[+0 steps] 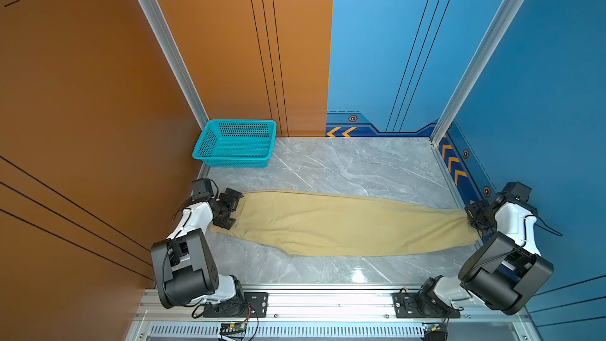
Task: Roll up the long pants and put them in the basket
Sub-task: Fold the long pant at the center of the board.
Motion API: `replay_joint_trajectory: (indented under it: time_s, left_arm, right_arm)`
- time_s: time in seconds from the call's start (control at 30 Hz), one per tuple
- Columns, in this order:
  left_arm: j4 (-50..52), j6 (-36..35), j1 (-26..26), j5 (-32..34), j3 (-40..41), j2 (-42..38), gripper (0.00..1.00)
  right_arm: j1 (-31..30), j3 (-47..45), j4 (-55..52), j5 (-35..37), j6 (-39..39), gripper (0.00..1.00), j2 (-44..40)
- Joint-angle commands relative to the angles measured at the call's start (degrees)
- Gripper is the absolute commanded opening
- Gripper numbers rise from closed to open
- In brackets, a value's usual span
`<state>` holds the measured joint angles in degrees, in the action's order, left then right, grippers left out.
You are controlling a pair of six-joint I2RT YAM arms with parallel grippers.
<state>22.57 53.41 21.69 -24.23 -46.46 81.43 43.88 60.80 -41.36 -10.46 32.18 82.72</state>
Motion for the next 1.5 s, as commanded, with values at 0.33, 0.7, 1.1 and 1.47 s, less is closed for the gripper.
replay_joint_trajectory:
  time_s: [0.33, 0.7, 1.1, 1.47]
  left_arm:
    - [3.1, -0.11, 0.31, 1.58, -6.25, 3.19, 0.99]
    - [3.01, -1.65, -0.78, 1.35, -6.63, 6.64, 0.99]
    - [2.99, -3.35, -2.09, -0.02, -6.96, 9.44, 0.99]
    - [3.0, -4.14, -2.27, -0.75, -8.06, 11.65, 0.99]
  right_arm:
    - [-0.58, 9.72, 0.5, -2.92, 5.34, 0.0, -4.97]
    - [-10.88, 24.99, -2.84, -2.12, 11.45, 0.0, -8.79]
    - [-48.98, 24.74, 4.76, 4.06, 23.53, 0.0, -6.99]
    - [-70.4, 26.91, 10.1, 10.27, 28.43, 0.0, 2.55]
